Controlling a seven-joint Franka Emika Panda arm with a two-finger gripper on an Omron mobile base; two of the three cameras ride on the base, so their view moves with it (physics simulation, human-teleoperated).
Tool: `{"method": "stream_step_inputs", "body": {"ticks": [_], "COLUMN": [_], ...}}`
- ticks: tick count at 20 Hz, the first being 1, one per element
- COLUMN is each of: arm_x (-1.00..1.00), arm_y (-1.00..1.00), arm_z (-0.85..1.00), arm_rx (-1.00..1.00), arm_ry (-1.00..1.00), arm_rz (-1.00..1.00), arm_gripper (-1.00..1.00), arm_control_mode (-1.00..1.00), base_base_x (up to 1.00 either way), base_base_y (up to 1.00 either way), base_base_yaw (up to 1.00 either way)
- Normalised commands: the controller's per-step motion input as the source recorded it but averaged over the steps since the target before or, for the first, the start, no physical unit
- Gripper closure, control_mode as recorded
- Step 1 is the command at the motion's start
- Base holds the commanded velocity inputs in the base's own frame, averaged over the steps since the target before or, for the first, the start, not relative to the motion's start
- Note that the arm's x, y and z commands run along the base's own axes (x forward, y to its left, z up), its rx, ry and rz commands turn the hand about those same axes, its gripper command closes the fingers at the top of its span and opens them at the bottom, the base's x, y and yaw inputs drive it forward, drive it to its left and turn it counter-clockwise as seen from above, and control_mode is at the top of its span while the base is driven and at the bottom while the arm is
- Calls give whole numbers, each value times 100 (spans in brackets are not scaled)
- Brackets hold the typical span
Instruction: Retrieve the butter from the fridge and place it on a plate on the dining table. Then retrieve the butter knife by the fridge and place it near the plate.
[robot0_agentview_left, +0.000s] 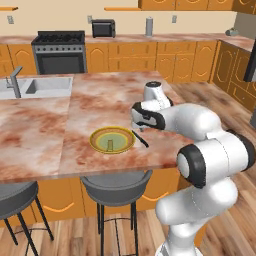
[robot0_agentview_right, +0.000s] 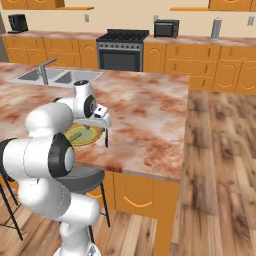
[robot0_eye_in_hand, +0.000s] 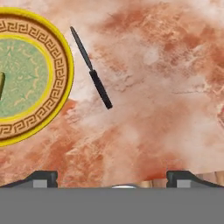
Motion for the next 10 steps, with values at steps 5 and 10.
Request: {"method": "stream_step_inputs", "body": {"ticks": [5,10], "arm_x": [-95,-96], "arm_y": [4,-10], "arm_z": [47,38], "arm_rx": [3,0], "arm_ry": [3,0], "arm_rz": [-23,-7], "arm_gripper": [-100,-100], "arm_control_mode": [-100,-100], "base_base_x": [0,0], "base_base_y": [0,0], "base_base_yaw": [0,0]}}
